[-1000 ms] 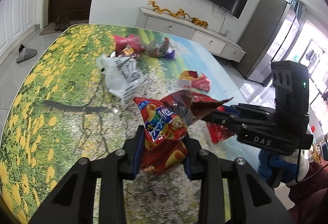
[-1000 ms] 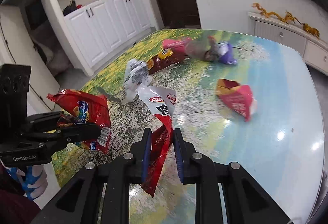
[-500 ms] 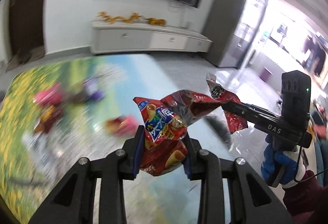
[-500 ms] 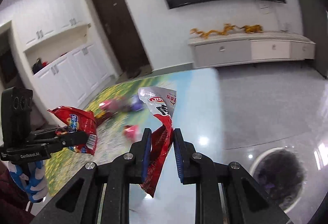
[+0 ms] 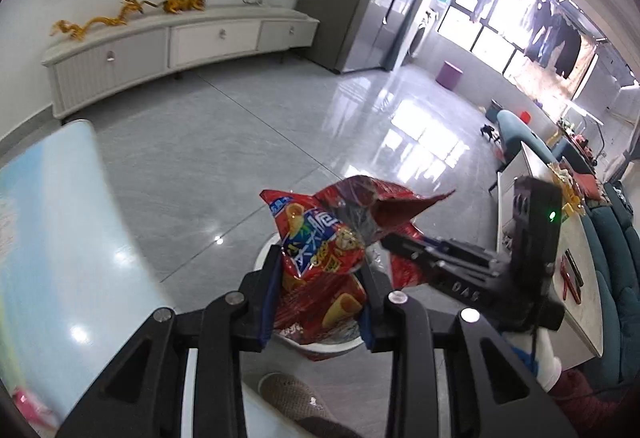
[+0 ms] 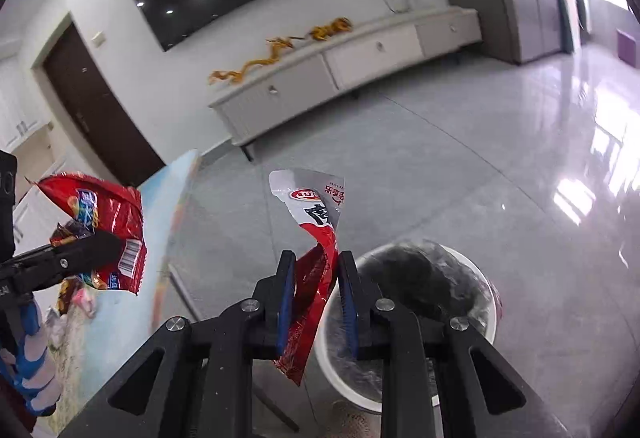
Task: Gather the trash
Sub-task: 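Open the right tool over the bin while the left tool drops the red chip bag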
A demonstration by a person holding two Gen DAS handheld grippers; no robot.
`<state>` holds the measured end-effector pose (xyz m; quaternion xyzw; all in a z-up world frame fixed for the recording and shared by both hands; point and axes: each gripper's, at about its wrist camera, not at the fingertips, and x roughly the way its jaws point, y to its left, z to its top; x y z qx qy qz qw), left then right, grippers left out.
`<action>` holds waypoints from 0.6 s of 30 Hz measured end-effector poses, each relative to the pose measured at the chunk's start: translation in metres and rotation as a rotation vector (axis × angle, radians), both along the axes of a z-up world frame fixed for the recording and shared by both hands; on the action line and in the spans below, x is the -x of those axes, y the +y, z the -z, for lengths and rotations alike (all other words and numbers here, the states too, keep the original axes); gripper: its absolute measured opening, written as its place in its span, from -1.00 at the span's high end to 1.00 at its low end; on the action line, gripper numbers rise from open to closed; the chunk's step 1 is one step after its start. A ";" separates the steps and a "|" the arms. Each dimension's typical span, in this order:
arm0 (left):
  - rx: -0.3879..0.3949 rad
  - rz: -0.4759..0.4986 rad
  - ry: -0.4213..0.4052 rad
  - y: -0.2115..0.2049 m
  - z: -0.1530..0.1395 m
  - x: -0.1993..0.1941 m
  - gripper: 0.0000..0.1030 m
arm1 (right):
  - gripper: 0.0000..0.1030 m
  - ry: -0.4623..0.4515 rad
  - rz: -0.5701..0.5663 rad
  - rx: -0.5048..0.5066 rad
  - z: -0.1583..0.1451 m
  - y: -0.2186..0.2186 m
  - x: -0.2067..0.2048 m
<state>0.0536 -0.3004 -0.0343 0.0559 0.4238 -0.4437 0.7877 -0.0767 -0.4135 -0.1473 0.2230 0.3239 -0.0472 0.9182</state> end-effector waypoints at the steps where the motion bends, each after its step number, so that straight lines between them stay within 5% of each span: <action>1: -0.001 0.006 0.013 -0.010 0.004 -0.001 0.39 | 0.60 0.015 0.014 -0.015 0.009 -0.009 -0.003; 7: -0.022 0.034 0.109 -0.068 0.037 -0.024 0.33 | 0.52 0.109 0.067 -0.064 0.052 -0.037 -0.014; 11: -0.035 0.038 0.175 -0.090 0.055 -0.036 0.14 | 0.16 0.146 0.112 -0.075 0.067 -0.048 -0.012; 18: -0.003 0.037 0.279 -0.105 0.065 -0.054 0.07 | 0.15 0.154 0.171 -0.076 0.068 -0.062 0.002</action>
